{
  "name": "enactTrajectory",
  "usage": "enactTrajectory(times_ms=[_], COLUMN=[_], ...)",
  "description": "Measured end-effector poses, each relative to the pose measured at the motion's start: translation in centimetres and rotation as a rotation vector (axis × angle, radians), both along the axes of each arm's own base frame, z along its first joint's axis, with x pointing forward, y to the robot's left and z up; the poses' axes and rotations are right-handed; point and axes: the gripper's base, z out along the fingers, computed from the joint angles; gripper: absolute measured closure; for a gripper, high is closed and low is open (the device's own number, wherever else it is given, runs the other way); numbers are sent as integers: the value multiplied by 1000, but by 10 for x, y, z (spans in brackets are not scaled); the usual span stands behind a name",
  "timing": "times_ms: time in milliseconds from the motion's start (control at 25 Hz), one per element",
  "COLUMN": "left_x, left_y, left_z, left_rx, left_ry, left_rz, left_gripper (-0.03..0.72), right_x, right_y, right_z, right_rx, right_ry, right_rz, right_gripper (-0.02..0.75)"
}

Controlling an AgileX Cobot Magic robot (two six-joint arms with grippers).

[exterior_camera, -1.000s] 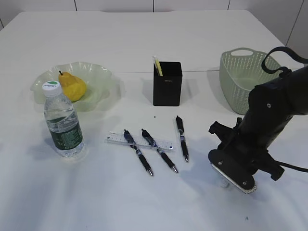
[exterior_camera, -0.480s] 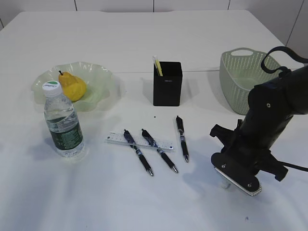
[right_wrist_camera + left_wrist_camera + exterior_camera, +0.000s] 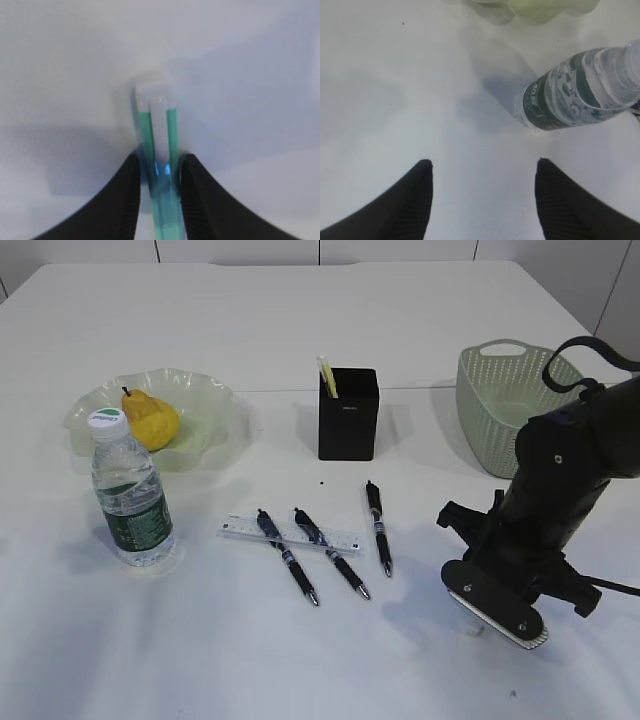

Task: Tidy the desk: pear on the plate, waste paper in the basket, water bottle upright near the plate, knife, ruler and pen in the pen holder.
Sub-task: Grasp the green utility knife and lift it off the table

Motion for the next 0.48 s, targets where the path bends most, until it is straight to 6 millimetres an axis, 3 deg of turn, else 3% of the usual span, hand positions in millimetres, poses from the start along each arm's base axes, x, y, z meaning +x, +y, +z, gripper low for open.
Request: enactTrajectory(times_ms=[240, 480], left_x=[0, 0], left_y=[0, 0], left_z=[0, 0], left_rx=[0, 0], left_ry=[0, 0], left_rz=[0, 0], left_gripper=[232, 232], right_x=[0, 0], right_y=[0, 0], right_z=[0, 0], right_rx=[0, -3], right_ry=[0, 3], right_rz=[0, 2], right_gripper=[526, 589])
